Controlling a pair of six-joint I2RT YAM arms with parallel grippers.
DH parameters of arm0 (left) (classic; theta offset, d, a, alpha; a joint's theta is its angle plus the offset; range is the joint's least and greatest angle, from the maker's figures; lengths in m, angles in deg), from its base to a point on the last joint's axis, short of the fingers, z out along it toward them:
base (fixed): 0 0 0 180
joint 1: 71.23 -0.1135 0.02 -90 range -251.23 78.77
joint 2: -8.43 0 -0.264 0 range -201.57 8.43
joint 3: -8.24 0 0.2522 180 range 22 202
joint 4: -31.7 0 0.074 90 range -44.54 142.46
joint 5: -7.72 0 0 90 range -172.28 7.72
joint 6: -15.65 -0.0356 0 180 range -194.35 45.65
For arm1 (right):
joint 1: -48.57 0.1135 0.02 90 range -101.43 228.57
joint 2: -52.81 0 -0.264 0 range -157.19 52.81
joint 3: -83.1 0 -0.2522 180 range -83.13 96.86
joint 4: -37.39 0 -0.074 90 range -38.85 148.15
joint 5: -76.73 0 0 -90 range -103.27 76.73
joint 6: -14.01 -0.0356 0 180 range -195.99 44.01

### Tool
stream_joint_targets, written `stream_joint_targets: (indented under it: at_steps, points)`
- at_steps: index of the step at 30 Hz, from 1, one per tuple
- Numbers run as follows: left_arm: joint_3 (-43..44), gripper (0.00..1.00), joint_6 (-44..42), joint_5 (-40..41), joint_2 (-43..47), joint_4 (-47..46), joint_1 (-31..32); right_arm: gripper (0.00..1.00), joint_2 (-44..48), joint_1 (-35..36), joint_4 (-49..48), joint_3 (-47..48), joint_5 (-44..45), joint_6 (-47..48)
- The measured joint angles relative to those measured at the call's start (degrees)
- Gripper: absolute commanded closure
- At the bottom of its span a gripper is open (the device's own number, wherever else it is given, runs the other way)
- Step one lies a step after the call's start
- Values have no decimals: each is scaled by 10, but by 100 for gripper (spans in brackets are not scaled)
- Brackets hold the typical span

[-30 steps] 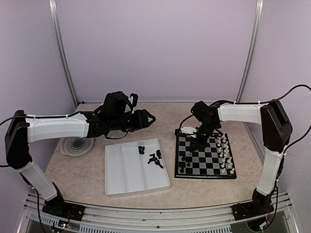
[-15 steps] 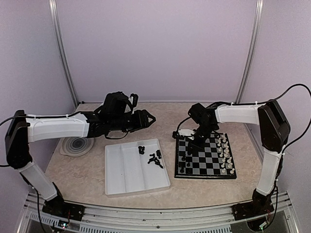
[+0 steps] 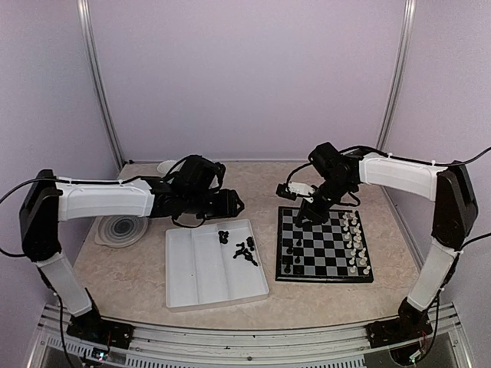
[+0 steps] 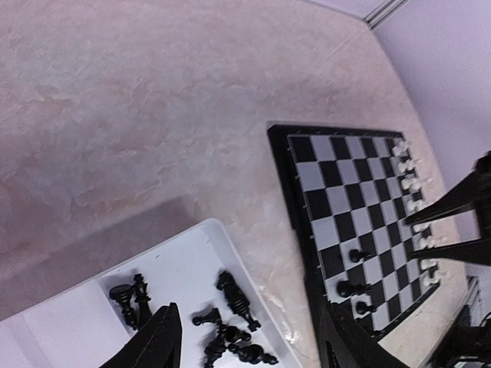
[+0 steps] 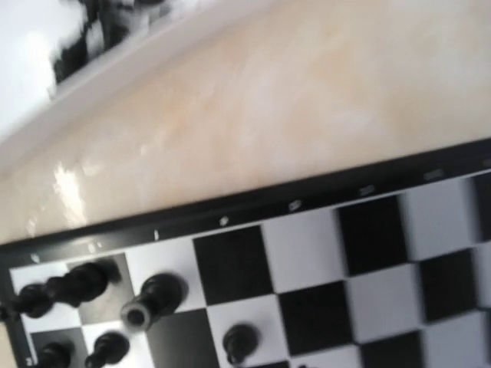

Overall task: Set up the chess pieces on the board
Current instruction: Pick up the king from the storage box.

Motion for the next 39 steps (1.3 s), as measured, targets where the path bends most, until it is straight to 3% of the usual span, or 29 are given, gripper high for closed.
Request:
stream_joint_targets:
  at_steps: [7,16,39]
  points:
    - [126,42,-38,99,-116,155,67,71,95,-29,-51,-105,-21,-11]
    - [172,47,-24,154,-171,272,78,71,116,-31,-69,-169,-26,-16]
    - [255,45,42,172,-276,353,57,74,131,-31,-94,-182,-44,-17]
